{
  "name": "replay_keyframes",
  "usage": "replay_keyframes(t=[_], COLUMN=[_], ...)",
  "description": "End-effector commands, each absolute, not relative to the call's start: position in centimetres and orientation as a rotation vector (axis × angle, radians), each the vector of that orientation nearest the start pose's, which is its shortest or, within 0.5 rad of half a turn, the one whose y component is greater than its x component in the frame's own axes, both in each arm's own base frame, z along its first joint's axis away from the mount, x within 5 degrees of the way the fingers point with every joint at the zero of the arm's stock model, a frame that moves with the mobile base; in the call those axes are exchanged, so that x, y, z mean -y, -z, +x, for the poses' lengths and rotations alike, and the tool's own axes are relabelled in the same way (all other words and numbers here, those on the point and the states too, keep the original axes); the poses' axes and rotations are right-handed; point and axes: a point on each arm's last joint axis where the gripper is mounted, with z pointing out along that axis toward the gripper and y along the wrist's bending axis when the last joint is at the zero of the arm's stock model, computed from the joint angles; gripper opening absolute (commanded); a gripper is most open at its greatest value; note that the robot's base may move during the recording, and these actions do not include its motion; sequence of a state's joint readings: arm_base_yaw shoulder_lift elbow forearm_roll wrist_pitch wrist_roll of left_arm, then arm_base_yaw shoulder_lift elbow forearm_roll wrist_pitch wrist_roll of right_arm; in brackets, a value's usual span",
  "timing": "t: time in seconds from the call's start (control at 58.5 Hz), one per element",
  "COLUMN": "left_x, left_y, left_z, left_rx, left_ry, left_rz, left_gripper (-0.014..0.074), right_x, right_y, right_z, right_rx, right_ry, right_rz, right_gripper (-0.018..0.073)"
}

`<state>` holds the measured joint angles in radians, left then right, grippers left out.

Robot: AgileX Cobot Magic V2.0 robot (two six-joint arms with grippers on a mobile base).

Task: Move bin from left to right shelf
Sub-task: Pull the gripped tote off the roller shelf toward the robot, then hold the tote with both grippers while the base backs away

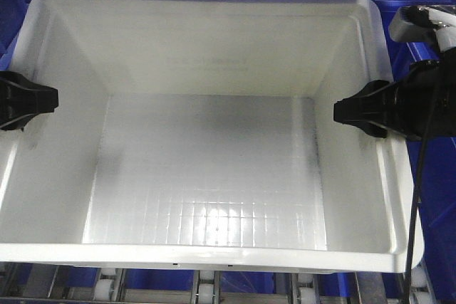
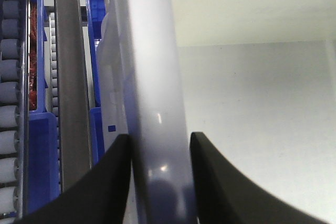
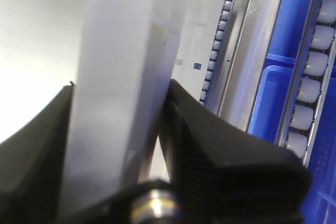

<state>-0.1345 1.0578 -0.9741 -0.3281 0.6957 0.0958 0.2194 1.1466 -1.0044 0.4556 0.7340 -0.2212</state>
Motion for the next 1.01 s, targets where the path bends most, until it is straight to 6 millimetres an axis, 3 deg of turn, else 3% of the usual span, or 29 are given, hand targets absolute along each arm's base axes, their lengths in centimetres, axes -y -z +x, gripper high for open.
replay_keyframes(t=[0.0,0.991], left_x=[5.03,5.03], left_y=[-38.12,-38.12], left_z=[20.86,20.86], left_rx=[-2.094,-2.094], left_ry=[0.449,0.449], left_rz=[0.067,0.067], left_gripper=[-0.0007,-0.0007], right_x=[-7.64,-7.72], right_y=[-37.45,-37.22], right_z=[22.23,22.01], right_rx=[-2.129,-2.160], right_ry=[-0.524,-0.534], right_rz=[-0.257,-0.274], right_gripper=[-0.0004,-0.0004])
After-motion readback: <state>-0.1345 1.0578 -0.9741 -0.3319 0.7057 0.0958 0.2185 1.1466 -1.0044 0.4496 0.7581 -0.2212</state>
